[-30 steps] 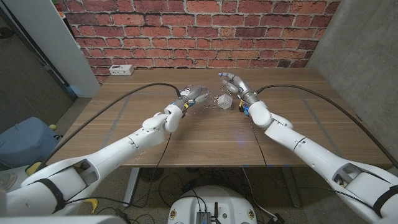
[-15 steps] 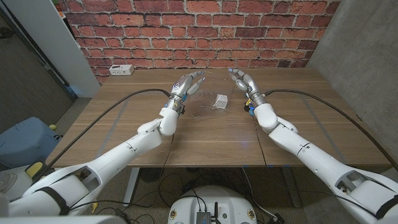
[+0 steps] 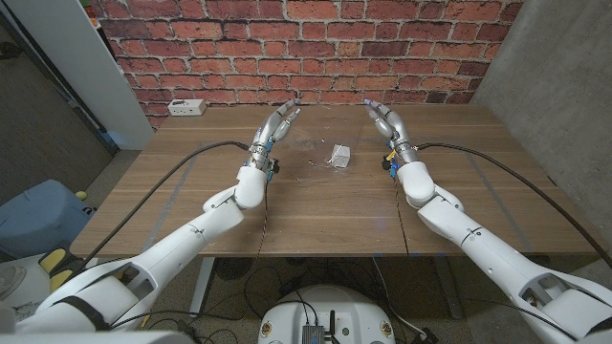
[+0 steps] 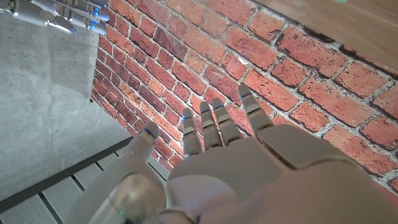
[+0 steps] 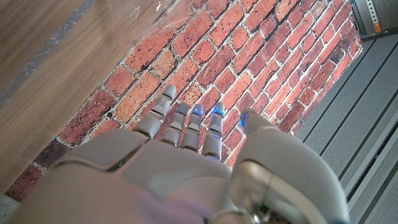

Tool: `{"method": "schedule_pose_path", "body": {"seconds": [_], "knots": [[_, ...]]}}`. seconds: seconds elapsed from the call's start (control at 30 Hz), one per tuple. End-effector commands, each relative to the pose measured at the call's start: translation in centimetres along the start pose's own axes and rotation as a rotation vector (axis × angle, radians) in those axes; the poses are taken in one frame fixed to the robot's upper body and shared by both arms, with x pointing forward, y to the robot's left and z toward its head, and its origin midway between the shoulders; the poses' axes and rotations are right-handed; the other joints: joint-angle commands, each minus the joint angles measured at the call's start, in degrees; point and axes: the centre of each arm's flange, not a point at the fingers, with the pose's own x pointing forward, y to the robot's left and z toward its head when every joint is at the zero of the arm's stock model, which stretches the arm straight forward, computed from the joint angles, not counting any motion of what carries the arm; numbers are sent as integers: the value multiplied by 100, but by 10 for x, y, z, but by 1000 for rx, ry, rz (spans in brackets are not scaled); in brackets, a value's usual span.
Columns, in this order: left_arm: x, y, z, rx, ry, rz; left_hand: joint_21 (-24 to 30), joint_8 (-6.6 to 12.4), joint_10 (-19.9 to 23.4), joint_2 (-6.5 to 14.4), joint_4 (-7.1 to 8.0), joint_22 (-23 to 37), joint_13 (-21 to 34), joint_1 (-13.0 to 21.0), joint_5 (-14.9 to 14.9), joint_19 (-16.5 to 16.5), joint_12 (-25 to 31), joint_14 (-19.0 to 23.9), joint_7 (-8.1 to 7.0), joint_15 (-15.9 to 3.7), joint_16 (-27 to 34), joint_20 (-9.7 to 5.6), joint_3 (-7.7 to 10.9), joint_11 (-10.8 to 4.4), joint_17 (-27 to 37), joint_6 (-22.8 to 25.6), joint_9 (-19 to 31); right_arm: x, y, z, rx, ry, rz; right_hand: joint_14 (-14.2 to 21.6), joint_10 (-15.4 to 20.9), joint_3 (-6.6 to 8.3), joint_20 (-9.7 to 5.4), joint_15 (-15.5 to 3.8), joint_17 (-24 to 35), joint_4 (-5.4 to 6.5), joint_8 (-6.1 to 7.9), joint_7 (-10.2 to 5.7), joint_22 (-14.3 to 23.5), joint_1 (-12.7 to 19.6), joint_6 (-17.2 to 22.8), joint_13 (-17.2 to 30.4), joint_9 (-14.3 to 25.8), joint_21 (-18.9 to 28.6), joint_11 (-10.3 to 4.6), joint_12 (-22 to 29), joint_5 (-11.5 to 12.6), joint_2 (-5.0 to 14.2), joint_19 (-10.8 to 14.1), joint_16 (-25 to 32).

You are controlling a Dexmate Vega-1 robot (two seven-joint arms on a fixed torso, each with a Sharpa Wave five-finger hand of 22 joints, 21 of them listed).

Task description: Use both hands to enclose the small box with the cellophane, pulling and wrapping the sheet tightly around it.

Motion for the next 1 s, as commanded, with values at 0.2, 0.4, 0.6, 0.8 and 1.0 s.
{"method": "schedule_pose_path", "body": {"seconds": [0.2,0.4,0.6,0.8,1.0], "knots": [[-12,26,-14,-231,15,9,-65,12,-287,-112,-116,8,8,9,-24,-113,-33,-274,-115,10,-16,-6,-12,-45,15,-249,-16,-19,-9,6,129,-16,-77,103,115,-113,81,26,-12,-35,-17,77,27,-109,105,28,17,17,77,33,12,-121,65,26],[-19,35,-18,-305,16,0,-97,33,-383,-130,-133,5,0,-6,-33,-167,-36,-416,-108,12,-31,-31,-31,-42,12,-268,-21,-28,-13,11,185,-23,-120,180,153,-162,109,37,-36,-47,-16,131,27,-168,153,28,15,20,111,29,25,-192,102,22],[-26,49,-31,-371,38,-25,-110,52,-397,-110,-131,3,-6,-17,-33,-182,-19,-452,-101,-10,-17,-90,-30,-38,11,-254,-24,-42,-21,11,250,-9,-212,280,250,-171,154,63,-80,-100,-13,189,26,-178,218,28,12,17,162,41,47,-243,132,6],[-29,55,-52,-428,95,-36,-118,97,-367,361,19,1,-28,9,-5,-153,47,-489,-35,-34,34,-152,146,-34,13,-176,-28,-58,-27,12,241,-1,-317,364,292,-183,134,140,-117,-144,-27,263,25,-206,251,28,10,21,264,27,62,-285,189,-19],[-31,56,-69,-435,147,-34,-137,64,-414,419,39,2,-34,29,-6,-187,40,-530,-69,-49,24,-187,190,-53,2,-261,-30,-76,-3,23,263,-43,-343,335,249,-169,113,136,-147,-213,-73,237,23,-173,171,29,9,14,271,-10,72,-309,205,-72]]}}
